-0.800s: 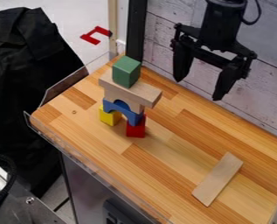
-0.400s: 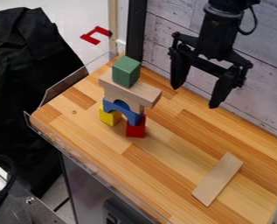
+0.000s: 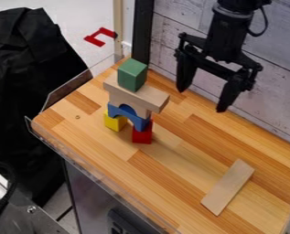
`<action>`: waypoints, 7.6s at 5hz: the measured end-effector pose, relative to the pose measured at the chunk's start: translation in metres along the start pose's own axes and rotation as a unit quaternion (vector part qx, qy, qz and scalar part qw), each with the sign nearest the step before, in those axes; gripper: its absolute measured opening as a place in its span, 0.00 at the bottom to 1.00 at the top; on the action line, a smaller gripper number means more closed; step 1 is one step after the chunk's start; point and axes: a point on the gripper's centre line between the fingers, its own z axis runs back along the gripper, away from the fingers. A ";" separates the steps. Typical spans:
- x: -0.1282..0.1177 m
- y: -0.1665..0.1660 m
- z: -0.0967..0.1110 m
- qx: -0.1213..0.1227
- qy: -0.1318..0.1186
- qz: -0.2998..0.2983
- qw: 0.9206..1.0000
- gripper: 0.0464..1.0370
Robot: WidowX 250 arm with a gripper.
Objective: REMOVE GREEN FROM TOP TO END OF THE TABLE
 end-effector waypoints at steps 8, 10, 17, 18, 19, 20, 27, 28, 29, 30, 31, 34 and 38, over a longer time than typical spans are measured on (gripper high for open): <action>-0.015 0.093 0.017 -0.024 0.046 0.147 0.988 0.96; -0.018 0.096 0.002 -0.062 0.102 0.106 0.987 0.96; 0.000 0.089 0.003 -0.058 0.077 0.078 0.992 0.53; 0.008 0.061 0.023 -0.028 0.058 0.040 0.997 0.53; 0.018 0.044 0.029 -0.015 0.054 0.015 0.998 0.53; 0.025 0.026 0.017 -0.017 0.065 -0.002 0.998 0.53; 0.040 -0.020 -0.080 -0.026 0.059 -0.012 0.998 0.53; 0.042 -0.014 -0.080 -0.029 0.057 0.003 0.998 0.53; 0.043 -0.010 -0.080 -0.032 0.057 0.014 0.998 0.53; 0.041 -0.012 -0.080 -0.040 0.062 0.014 0.997 0.53; 0.038 -0.013 -0.084 -0.050 0.076 0.010 0.996 0.53; 0.035 -0.006 -0.095 -0.054 0.099 0.019 0.993 0.53; 0.035 0.000 -0.103 -0.053 0.106 0.015 0.993 0.96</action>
